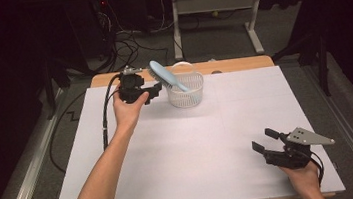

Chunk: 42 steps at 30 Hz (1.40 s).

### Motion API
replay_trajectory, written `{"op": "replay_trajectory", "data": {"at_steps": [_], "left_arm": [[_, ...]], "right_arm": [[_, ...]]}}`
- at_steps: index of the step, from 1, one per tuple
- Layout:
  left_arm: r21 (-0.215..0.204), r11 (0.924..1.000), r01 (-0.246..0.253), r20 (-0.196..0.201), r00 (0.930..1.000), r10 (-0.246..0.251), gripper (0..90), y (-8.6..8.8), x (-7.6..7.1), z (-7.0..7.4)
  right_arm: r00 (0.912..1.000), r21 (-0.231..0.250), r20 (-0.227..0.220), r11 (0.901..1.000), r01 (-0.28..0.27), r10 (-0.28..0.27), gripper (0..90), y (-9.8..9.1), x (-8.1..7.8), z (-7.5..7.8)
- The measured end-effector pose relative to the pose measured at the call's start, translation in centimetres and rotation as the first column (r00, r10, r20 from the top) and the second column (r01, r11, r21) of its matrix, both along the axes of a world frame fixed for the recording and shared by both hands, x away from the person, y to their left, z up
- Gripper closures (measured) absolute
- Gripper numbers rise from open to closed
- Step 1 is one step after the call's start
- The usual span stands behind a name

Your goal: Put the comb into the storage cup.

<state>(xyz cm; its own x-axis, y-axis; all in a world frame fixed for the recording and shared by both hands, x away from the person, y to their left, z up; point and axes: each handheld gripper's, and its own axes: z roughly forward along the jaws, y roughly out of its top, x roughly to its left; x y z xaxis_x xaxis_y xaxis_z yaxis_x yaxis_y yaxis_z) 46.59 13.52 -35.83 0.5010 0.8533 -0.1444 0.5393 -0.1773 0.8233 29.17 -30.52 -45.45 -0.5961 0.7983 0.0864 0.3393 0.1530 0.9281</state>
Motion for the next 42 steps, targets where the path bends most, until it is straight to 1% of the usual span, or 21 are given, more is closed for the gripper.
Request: {"op": "replay_trajectory", "data": {"at_steps": [9, 13, 21, 26, 32, 42], "left_arm": [[-0.006, 1.0000, -0.004, 0.001, 1.0000, 0.004, 29.0, 0.8, -0.6, -0.3], [0.002, 1.0000, -0.002, 0.004, 1.0000, 0.002, 29.0, 1.1, -0.9, -0.3], [-0.007, 1.0000, 0.003, 0.017, 0.9999, -0.003, 29.0, 1.7, -1.5, -0.2], [-0.010, 0.9999, 0.003, 0.021, 0.9998, -0.003, 29.0, 2.1, -1.9, -0.2], [0.000, 1.0000, 0.003, 0.023, 0.9997, -0.003, 29.0, 2.5, -2.3, -0.3], [-0.001, 0.9999, 0.013, 0.038, 0.9992, -0.013, 29.0, 2.7, -2.9, 0.1]], "right_arm": [[1.0000, 0.002, -0.002, 1.0000, 0.006, -0.006, 28.6, -0.1, 0.0, 0.0], [1.0000, 0.002, -0.002, 1.0000, 0.006, -0.006, 28.6, -0.1, 0.0, 0.0], [0.9999, 0.002, -0.003, 0.9999, 0.012, -0.012, 28.6, -0.1, 0.0, 0.0], [0.9999, 0.003, 0.003, 0.9999, 0.015, -0.015, 28.6, -0.2, 0.0, 0.0], [0.9999, 0.005, 0.002, 0.9999, 0.015, -0.015, 28.6, -0.2, 0.0, 0.0], [0.9999, 0.004, 0.001, 0.9999, 0.015, -0.015, 28.6, -0.2, 0.0, 0.0]]}}
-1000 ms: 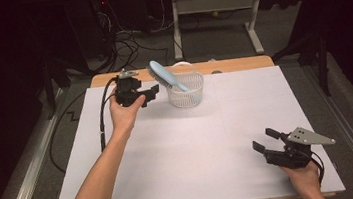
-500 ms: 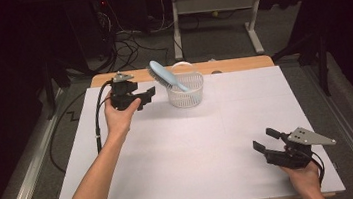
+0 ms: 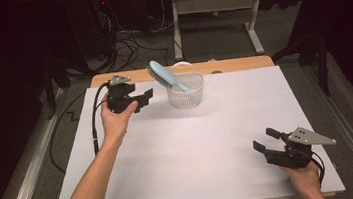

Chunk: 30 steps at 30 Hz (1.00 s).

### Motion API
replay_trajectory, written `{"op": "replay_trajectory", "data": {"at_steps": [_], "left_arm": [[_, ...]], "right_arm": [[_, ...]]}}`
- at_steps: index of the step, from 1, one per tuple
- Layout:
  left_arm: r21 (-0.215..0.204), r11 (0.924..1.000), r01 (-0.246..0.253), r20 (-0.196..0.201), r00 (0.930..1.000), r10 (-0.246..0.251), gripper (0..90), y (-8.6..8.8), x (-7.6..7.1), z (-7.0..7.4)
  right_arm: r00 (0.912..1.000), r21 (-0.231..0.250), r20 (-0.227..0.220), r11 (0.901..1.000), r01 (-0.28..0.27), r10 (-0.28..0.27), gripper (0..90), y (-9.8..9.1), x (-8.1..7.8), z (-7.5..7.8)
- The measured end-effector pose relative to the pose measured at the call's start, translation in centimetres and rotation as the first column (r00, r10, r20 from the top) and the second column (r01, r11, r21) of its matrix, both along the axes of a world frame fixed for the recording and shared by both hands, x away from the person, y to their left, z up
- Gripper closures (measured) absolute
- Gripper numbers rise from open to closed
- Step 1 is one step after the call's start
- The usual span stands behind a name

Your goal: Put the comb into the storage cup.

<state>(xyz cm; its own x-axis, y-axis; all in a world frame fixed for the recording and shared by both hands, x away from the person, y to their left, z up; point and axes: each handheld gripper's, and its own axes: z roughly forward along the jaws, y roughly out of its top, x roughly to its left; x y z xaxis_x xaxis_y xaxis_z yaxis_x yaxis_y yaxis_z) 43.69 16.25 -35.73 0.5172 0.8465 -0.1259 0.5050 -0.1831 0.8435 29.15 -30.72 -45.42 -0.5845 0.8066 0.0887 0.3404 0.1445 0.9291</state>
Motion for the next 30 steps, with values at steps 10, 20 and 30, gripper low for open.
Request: {"op": "replay_trajectory", "data": {"at_steps": [10, 20, 30], "left_arm": [[-0.005, 1.0000, -0.001, 0.011, 0.9999, 0.001, 29.0, 0.6, -0.8, 0.1], [0.002, 0.9999, -0.011, 0.021, 0.9997, 0.011, 29.0, 1.4, -1.5, -0.1], [-0.007, 0.9998, -0.018, 0.041, 0.9990, 0.018, 29.0, 2.1, -2.5, -0.3]], "right_arm": [[1.0000, 0.000, 0.002, 1.0000, 0.000, 0.000, 28.6, 0.0, 0.0, 0.0], [1.0000, 0.000, 0.002, 1.0000, 0.004, -0.004, 28.6, 0.0, 0.0, 0.0], [1.0000, 0.002, 0.001, 1.0000, 0.008, -0.008, 28.6, 0.0, 0.0, 0.0]]}}
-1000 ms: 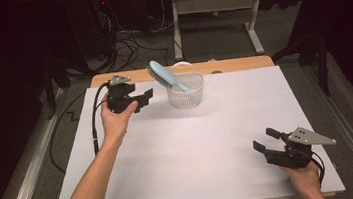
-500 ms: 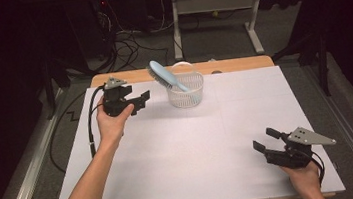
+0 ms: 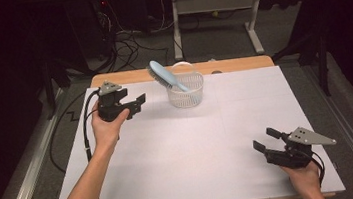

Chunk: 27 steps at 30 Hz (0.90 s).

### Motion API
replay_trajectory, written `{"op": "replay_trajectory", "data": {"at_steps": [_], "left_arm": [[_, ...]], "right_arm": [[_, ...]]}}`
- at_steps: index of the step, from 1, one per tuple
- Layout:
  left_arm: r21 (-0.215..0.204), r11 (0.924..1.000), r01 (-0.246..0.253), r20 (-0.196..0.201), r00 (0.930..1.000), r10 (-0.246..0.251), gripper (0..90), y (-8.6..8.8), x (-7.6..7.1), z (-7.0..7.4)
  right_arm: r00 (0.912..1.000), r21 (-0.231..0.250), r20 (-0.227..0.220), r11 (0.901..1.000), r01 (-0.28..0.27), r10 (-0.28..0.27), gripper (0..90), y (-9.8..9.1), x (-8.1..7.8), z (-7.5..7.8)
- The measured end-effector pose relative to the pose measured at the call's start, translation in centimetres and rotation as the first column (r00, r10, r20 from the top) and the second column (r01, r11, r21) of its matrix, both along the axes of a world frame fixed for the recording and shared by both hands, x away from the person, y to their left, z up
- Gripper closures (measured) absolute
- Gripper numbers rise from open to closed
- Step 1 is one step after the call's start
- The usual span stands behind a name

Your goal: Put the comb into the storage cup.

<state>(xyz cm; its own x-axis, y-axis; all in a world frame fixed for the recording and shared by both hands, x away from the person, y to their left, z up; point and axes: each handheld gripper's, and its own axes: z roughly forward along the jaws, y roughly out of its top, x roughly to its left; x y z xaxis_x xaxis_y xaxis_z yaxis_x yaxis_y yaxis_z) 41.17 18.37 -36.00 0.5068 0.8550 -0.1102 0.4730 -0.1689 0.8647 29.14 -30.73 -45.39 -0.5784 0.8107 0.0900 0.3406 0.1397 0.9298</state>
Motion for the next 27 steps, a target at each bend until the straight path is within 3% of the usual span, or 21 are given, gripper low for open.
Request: {"op": "replay_trajectory", "data": {"at_steps": [27], "left_arm": [[0.013, 0.9999, 0.000, 0.033, 0.9995, -0.001, 28.5, 1.5, -2.5, -1.2]], "right_arm": [[0.9999, 0.015, 0.003, 0.9998, 0.016, -0.016, 28.6, -0.3, -0.1, 0.1]]}}
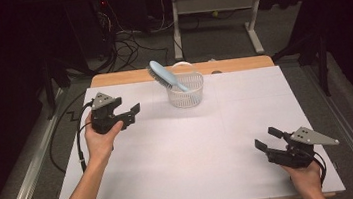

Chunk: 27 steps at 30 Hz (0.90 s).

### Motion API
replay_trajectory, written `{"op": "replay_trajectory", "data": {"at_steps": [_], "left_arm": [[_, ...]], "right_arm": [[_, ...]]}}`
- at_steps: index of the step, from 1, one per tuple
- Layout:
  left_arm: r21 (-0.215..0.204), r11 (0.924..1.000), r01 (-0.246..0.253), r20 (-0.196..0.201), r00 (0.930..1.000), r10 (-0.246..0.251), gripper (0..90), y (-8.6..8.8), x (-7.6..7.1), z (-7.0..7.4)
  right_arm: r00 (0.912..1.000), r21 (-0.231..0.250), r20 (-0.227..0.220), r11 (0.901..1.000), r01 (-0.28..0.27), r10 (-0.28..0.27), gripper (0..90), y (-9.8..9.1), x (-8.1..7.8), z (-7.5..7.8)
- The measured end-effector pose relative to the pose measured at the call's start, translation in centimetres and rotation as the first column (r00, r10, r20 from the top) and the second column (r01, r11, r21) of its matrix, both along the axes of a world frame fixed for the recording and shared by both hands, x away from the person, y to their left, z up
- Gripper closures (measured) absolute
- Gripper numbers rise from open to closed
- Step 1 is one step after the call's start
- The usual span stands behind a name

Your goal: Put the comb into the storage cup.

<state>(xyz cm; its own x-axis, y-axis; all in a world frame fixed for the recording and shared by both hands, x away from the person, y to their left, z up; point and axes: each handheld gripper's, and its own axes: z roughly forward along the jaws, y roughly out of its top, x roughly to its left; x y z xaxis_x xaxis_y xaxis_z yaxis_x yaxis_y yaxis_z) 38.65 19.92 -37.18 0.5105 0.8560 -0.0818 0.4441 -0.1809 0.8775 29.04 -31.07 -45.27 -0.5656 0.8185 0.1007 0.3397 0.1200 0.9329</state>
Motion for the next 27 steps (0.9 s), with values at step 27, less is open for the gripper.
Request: {"op": "replay_trajectory", "data": {"at_steps": [27], "left_arm": [[-0.017, 0.9998, -0.006, 0.019, 0.9998, 0.006, 28.4, 1.3, -1.9, -0.6]], "right_arm": [[0.9999, 0.004, 0.001, 0.9999, 0.010, -0.010, 28.5, 0.0, 0.0, 0.0]]}}
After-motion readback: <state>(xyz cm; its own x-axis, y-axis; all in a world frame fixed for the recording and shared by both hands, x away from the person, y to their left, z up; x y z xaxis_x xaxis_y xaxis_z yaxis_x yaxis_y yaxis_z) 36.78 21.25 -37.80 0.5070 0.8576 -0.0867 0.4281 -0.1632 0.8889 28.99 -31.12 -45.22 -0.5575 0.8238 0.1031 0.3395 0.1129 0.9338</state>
